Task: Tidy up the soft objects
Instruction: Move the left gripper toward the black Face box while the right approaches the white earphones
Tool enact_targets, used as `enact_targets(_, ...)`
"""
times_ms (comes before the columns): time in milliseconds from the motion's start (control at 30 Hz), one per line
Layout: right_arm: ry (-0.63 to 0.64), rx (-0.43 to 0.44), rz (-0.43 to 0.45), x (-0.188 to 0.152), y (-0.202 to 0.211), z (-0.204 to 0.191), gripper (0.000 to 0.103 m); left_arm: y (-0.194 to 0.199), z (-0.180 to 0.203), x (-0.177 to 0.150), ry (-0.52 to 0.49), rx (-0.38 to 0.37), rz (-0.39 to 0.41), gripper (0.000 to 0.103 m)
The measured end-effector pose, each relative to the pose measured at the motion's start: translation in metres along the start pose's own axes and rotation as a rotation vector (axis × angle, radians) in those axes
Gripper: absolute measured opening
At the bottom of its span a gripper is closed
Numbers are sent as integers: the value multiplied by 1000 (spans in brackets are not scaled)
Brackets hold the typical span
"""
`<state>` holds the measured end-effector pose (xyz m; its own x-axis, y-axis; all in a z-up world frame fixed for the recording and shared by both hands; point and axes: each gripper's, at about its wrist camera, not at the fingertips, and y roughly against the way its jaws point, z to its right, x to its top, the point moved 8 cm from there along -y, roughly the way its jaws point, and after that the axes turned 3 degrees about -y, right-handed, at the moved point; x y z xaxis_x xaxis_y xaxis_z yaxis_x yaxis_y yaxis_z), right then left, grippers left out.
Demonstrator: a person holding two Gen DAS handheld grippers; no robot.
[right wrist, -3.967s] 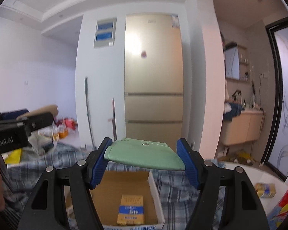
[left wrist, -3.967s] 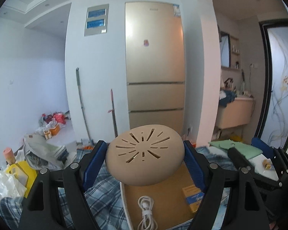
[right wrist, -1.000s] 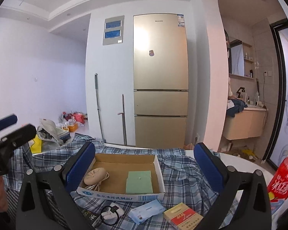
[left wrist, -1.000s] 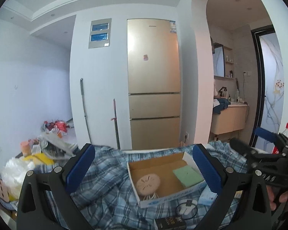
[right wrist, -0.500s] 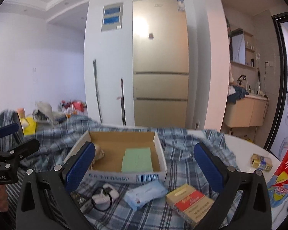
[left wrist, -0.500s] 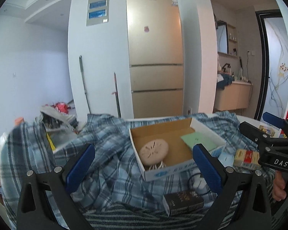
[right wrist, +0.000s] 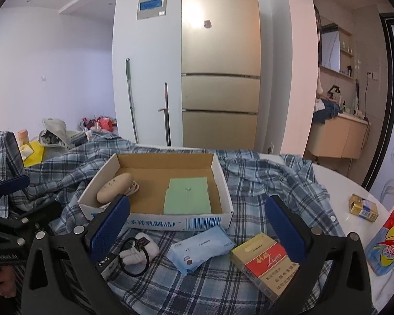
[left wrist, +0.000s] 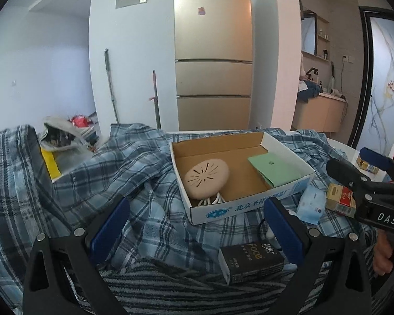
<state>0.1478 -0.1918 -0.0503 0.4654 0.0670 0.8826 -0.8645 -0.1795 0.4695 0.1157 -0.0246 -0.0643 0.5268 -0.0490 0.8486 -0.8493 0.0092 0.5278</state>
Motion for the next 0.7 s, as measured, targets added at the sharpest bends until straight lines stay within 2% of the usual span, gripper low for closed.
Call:
enact_targets(200, -10, 15, -31, -5, -5, 0, 102, -7, 3, -4, -9, -12, -37, 103)
enact_targets(400, -9, 22, -51, -7, -9, -2, 102, -14, 6, -12, 8, -67, -99, 103)
enact_targets(567, -17, 10, -49, -6, -8, 0, 102, -8, 11, -12, -2, -63, -85, 103)
enact_targets(700, -23, 13, -71, -8, -9, 1, 102, -4, 8, -13, 35, -74, -90, 103)
